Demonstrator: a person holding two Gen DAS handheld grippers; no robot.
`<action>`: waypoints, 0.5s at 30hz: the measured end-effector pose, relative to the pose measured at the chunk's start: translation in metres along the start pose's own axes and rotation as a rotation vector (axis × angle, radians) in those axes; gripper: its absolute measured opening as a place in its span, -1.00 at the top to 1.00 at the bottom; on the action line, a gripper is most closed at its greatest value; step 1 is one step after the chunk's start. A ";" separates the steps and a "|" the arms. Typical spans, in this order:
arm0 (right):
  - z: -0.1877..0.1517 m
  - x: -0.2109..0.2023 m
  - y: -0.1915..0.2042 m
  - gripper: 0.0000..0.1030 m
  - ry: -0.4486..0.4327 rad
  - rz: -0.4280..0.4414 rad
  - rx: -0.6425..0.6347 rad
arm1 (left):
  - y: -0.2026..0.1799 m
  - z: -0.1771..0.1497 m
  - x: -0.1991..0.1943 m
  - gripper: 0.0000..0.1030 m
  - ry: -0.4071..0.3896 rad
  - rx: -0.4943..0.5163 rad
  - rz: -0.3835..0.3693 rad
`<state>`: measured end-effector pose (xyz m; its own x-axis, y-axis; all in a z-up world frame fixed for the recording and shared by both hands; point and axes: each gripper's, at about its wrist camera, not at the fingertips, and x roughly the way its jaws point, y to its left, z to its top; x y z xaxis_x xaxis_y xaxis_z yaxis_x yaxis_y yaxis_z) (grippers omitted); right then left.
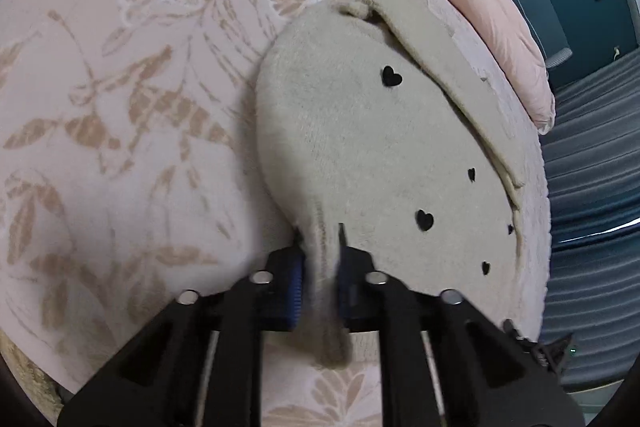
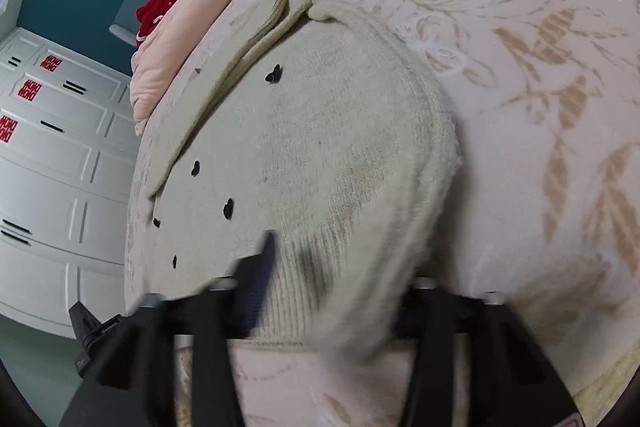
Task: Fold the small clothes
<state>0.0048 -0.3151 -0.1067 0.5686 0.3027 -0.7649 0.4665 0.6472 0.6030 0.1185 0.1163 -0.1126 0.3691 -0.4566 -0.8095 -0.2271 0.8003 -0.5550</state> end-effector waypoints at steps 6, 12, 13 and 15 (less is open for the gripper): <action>-0.003 -0.059 0.030 0.86 -0.077 0.125 -0.094 | -0.015 -0.001 -0.068 0.88 -0.083 0.056 -0.083; -0.038 -0.122 0.033 0.87 -0.067 0.132 -0.216 | -0.005 -0.040 -0.133 0.89 -0.077 0.161 -0.076; -0.048 -0.128 0.030 0.87 -0.036 0.130 -0.236 | 0.000 -0.052 -0.142 0.89 -0.057 0.170 -0.075; -0.072 -0.135 0.023 0.87 0.070 0.094 -0.310 | 0.014 -0.078 -0.159 0.89 -0.003 0.191 -0.061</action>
<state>-0.1102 -0.2904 -0.0063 0.5464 0.4115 -0.7295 0.1800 0.7930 0.5821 -0.0139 0.1698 -0.0063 0.3796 -0.5055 -0.7749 -0.0294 0.8305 -0.5562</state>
